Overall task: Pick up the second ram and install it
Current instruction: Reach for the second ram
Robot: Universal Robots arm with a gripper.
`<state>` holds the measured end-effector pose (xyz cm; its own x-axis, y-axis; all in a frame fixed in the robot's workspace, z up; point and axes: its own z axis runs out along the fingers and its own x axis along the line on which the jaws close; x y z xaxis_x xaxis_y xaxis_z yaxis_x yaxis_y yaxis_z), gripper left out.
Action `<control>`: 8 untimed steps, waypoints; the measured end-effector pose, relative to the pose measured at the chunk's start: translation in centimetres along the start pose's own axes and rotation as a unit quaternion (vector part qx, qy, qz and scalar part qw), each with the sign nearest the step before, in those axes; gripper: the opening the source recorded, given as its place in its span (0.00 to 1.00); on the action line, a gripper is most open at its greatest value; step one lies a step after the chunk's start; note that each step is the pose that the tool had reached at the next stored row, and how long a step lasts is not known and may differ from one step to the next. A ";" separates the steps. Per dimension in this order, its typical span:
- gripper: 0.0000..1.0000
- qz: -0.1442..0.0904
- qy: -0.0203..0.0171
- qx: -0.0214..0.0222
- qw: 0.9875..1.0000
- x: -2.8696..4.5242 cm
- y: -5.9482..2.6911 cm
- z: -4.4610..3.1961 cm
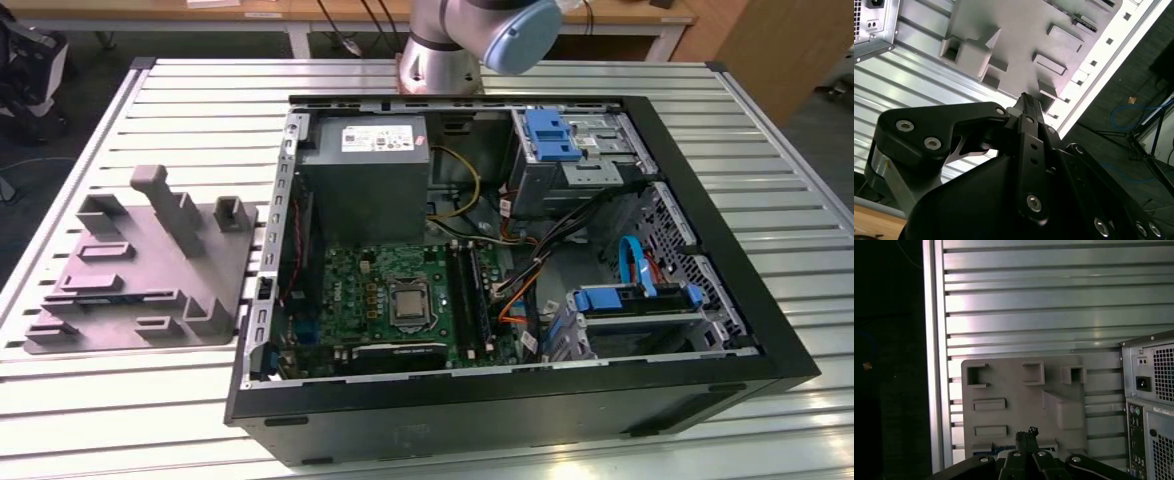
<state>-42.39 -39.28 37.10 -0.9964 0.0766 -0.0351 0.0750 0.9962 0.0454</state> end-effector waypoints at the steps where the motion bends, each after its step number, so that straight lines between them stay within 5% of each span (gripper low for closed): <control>1: 0.10 0.000 0.000 0.000 1.000 0.23 0.02 0.05; 8: 0.10 0.000 0.000 0.000 1.000 0.49 0.02 0.15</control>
<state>-42.88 -39.22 36.93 -0.9964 0.0767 -0.0351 0.0751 0.9961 0.0454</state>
